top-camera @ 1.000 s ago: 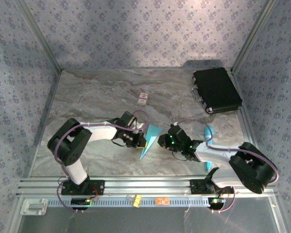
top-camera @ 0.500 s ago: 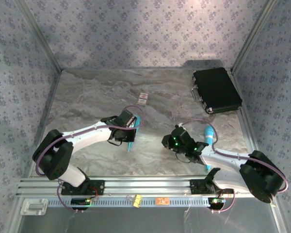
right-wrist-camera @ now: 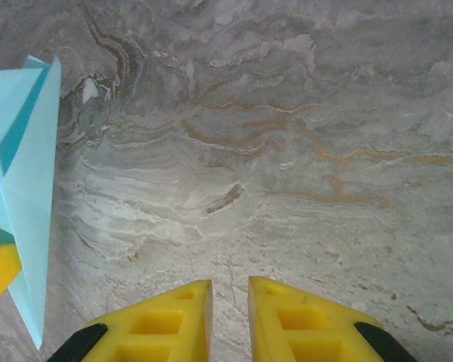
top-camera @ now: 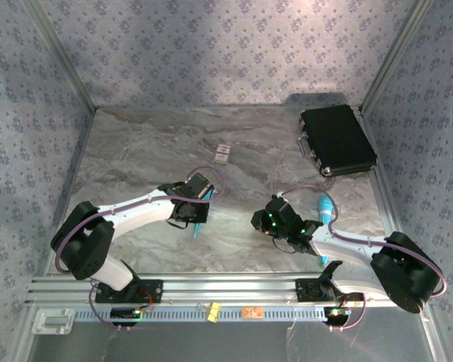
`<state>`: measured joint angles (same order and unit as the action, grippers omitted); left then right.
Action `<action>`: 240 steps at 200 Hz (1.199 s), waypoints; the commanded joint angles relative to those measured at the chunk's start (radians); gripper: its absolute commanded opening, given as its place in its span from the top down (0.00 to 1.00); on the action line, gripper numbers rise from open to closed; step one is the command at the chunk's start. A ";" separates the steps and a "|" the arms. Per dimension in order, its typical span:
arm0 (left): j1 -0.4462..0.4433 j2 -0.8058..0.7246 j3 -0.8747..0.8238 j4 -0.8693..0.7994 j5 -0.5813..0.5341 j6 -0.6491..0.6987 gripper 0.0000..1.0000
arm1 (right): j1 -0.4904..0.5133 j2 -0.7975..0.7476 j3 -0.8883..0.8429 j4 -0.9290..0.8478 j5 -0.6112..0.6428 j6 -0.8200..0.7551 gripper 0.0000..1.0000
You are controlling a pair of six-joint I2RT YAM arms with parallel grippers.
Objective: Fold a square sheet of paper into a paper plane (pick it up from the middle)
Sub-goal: Move the paper plane to the center of the table.
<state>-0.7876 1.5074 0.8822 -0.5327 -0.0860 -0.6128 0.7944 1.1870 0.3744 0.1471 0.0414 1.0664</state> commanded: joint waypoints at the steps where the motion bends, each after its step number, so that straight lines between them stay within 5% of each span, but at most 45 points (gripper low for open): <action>1: -0.004 0.012 0.027 -0.047 -0.016 -0.018 0.95 | -0.002 0.014 -0.019 0.043 0.009 0.024 0.79; 240: -0.013 0.109 0.055 -0.039 0.017 -0.010 0.86 | 0.008 0.133 0.034 0.055 -0.018 0.030 0.79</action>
<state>-0.7948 1.6012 0.9070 -0.5537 -0.0757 -0.6296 0.7948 1.2999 0.3771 0.1909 0.0288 1.0851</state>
